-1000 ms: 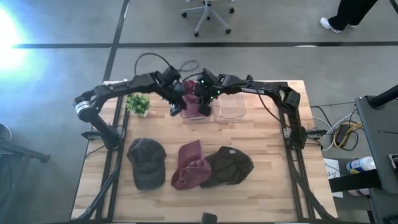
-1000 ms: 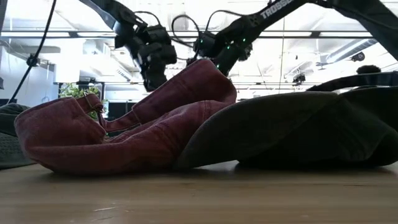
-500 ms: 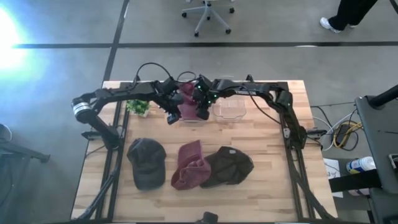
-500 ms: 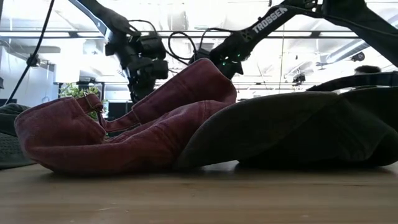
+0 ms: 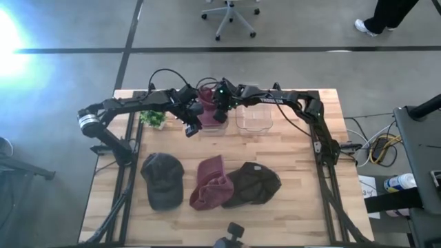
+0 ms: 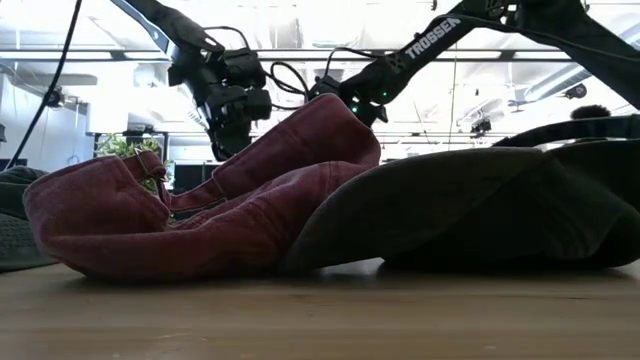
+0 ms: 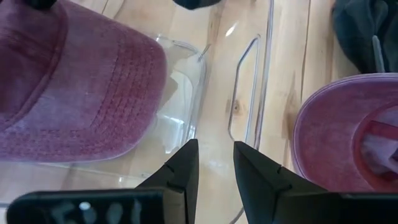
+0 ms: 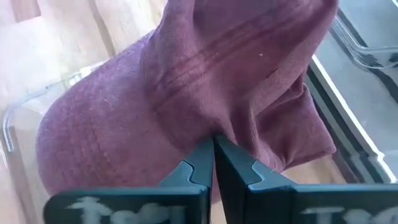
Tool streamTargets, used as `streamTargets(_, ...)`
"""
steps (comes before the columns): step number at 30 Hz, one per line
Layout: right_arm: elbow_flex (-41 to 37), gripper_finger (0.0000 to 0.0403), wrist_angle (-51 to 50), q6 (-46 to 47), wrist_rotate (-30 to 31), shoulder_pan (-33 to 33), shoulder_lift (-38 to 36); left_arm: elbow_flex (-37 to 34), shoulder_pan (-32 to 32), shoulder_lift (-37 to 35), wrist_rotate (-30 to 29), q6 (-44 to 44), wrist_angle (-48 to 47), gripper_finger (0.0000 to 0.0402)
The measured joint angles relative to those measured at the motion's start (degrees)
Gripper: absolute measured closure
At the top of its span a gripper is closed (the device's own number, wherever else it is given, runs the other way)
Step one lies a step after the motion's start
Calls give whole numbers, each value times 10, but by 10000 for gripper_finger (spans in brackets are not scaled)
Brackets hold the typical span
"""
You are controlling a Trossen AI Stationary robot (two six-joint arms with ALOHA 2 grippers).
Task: Pick & Place hat
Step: Put the bottom red cap into the left transparent bin, then put the red cap into the left transparent bin
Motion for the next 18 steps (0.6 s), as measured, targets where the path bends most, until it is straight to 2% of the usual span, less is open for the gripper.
streamTargets(5, 0, 390, -1, -13, -6, 0, -22, 2, 0, -5, 0, -1, 0, 307)
streamTargets(11, 6, 390, -5, -54, -51, -1, -81, 27, 0, -43, -11, 5, 4, 307)
streamTargets(15, 6, 390, -87, -64, -81, -1, -119, 31, -7, -81, 0, 5, -6, 307)
streamTargets(18, 3, 390, -173, -67, -84, 0, -138, 30, -20, -105, 16, 15, -55, 307)
